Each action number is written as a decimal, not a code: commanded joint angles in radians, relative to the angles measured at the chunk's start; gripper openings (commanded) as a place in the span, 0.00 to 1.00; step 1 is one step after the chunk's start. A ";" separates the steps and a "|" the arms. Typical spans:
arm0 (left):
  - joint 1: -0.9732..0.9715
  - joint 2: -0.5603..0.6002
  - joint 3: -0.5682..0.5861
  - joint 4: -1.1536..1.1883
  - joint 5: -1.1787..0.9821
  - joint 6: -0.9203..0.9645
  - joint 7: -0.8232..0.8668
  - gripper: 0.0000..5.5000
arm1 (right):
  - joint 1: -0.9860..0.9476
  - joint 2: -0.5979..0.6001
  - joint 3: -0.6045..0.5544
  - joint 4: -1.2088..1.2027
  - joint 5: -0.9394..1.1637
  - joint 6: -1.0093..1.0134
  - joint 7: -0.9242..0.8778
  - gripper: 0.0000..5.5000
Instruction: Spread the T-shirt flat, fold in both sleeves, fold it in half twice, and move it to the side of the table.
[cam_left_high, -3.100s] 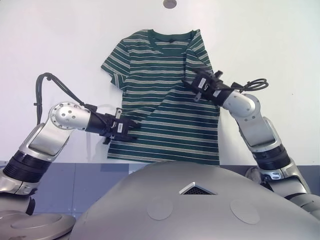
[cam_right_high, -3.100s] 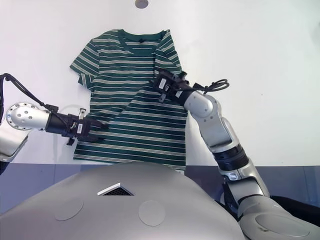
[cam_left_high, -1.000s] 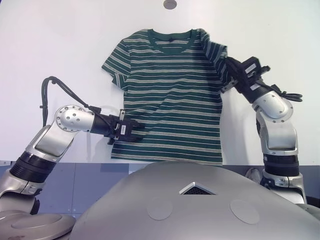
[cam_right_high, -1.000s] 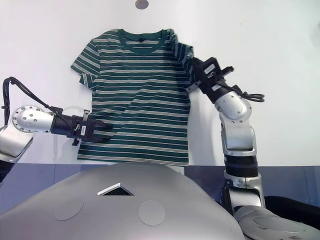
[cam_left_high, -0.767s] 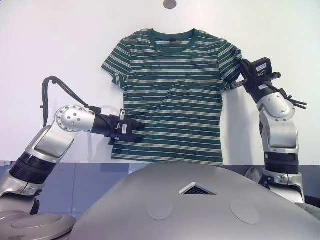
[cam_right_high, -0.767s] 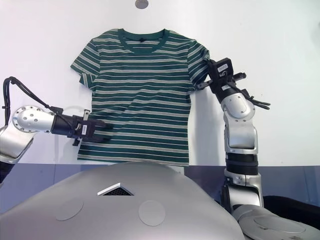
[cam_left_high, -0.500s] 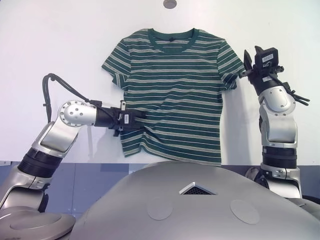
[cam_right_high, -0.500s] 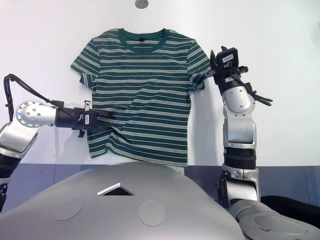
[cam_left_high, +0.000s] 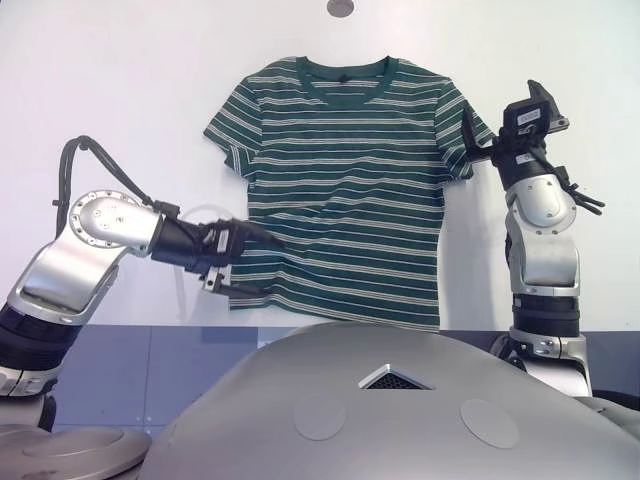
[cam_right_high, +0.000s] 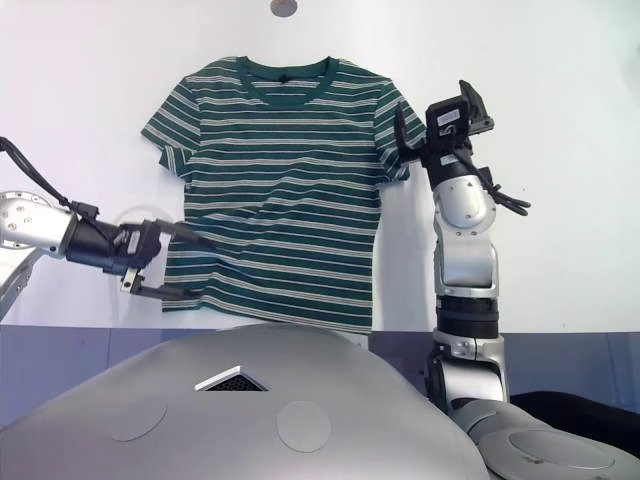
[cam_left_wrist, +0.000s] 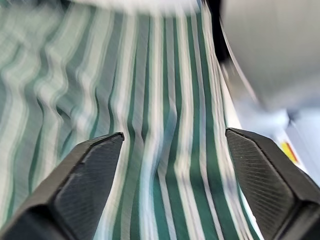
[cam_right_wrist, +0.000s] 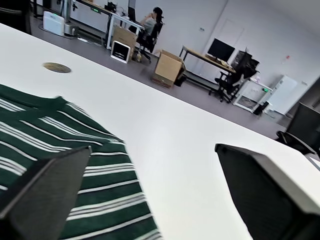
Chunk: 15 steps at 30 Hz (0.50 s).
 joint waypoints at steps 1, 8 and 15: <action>-0.228 -0.189 0.104 0.046 -0.162 0.182 0.238 0.72 | 0.055 -0.064 0.144 -0.147 0.065 -0.014 0.214 0.86; -0.366 -0.524 0.120 0.172 -0.028 0.136 0.670 0.72 | 0.167 -0.288 0.226 -0.266 0.355 0.191 0.644 0.86; -0.363 -0.624 0.157 0.245 0.075 0.066 0.822 0.72 | 0.160 -0.468 0.301 -0.157 0.190 0.132 0.724 0.86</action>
